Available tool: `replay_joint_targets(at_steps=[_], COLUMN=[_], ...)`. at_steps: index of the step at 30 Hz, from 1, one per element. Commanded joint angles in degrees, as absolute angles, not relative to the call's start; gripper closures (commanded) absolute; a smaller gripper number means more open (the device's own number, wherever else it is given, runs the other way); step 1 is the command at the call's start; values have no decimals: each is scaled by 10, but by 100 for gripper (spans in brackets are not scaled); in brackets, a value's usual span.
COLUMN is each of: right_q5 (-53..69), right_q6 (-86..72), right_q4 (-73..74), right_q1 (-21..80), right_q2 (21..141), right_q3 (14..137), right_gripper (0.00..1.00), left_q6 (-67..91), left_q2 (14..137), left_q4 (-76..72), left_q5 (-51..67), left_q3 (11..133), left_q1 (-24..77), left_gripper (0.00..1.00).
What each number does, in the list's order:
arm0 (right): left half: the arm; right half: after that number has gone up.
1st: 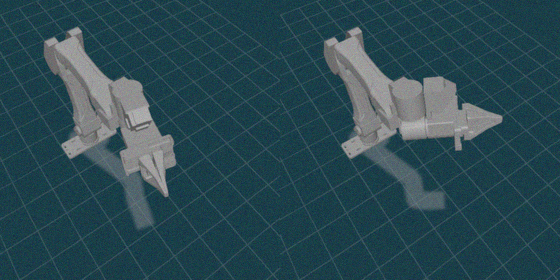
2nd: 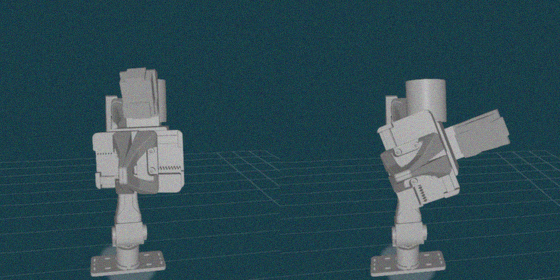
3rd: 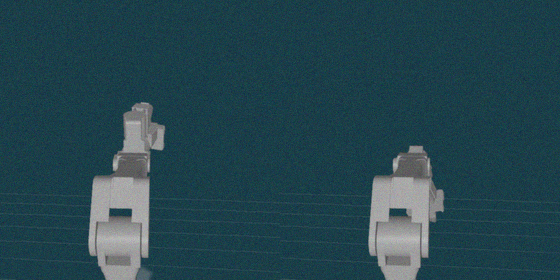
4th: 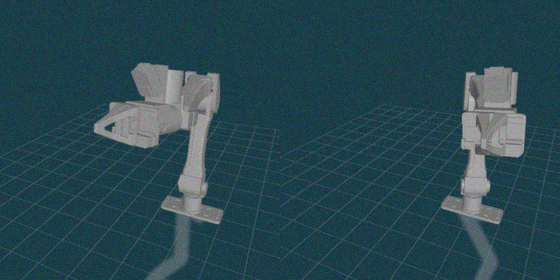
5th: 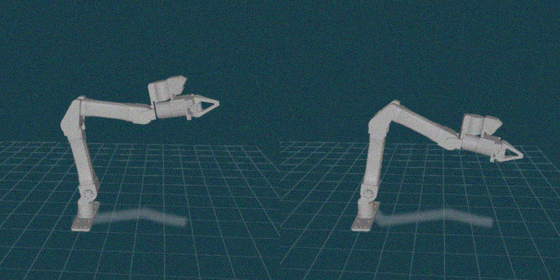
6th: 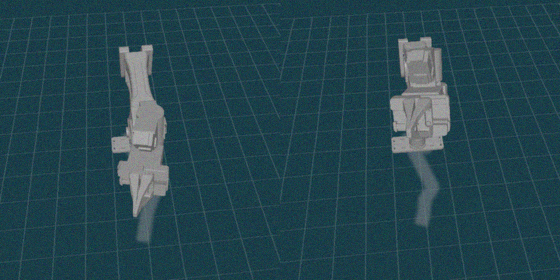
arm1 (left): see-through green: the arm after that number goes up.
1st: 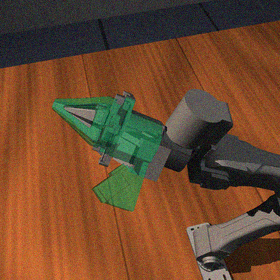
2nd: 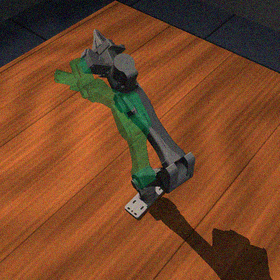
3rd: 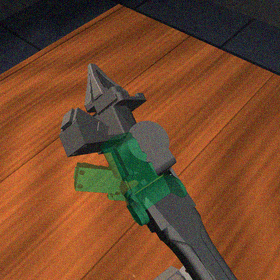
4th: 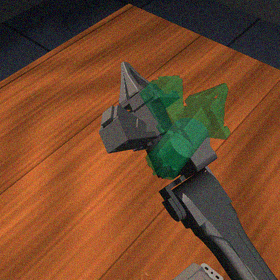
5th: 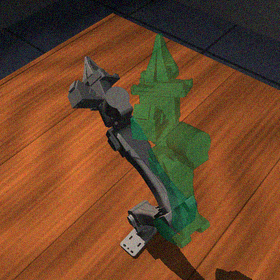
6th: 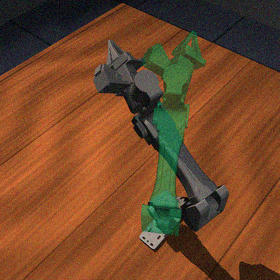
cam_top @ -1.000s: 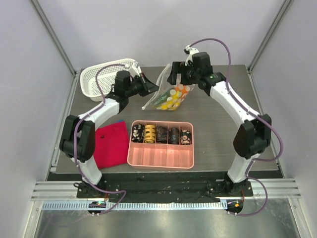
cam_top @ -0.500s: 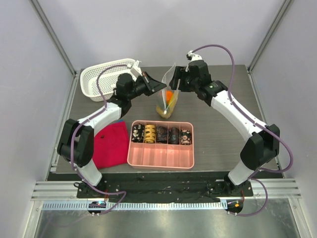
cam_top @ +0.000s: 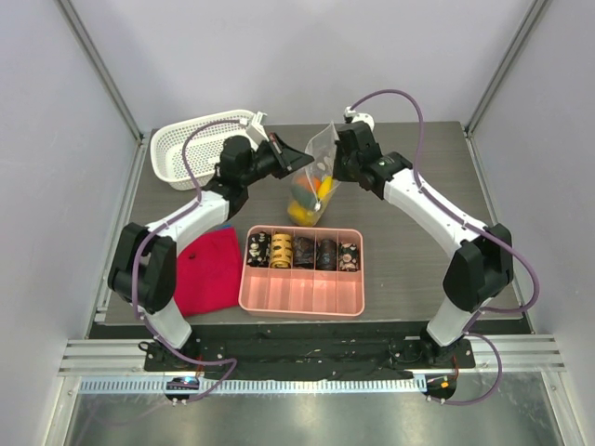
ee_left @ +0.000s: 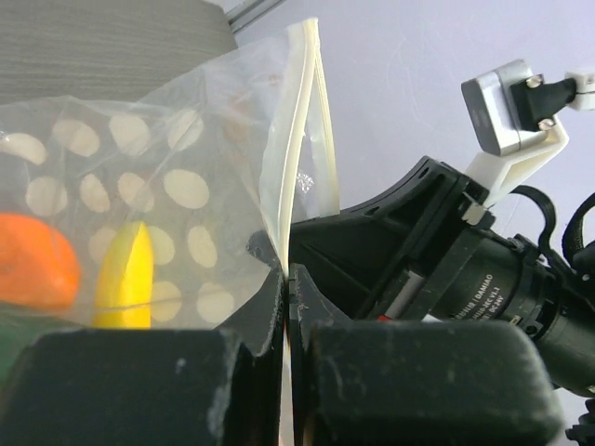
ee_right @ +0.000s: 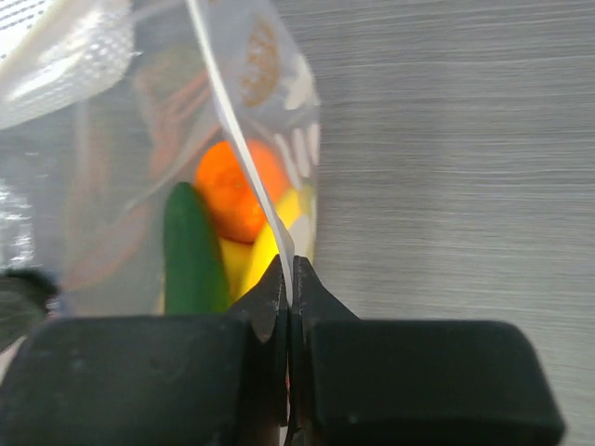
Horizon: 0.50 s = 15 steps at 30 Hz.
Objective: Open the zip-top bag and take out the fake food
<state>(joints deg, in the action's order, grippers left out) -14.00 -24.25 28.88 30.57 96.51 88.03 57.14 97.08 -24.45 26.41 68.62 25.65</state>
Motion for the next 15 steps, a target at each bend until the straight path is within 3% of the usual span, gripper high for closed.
replay_joint_targets(at_steps=[1, 6, 8, 10, 14, 15], right_q5=[-224, -201, -191, -199, -207, -207], right_q6=[-209, -152, -149, -145, -145, -147], right_q4=[310, 359, 364, 364, 364, 363], right_q1=[304, 310, 321, 330, 348, 351], right_q2=[961, 1008, 1024, 1041, 1064, 1068], right_q3=[935, 1014, 1023, 1027, 1049, 1051], right_gripper=[99, 99, 99, 99, 99, 99], left_q6=[545, 442, 417, 382, 352, 352], left_q2=[963, 940, 921, 910, 869, 861], left_q4=[-230, -99, -65, -41, -2, -2], left_q5=[244, 157, 136, 132, 128, 141], left_q3=[730, 720, 707, 707, 709, 709], left_q1=[258, 258, 258, 258, 262, 263], left_gripper=[100, 100, 87, 82, 60, 58])
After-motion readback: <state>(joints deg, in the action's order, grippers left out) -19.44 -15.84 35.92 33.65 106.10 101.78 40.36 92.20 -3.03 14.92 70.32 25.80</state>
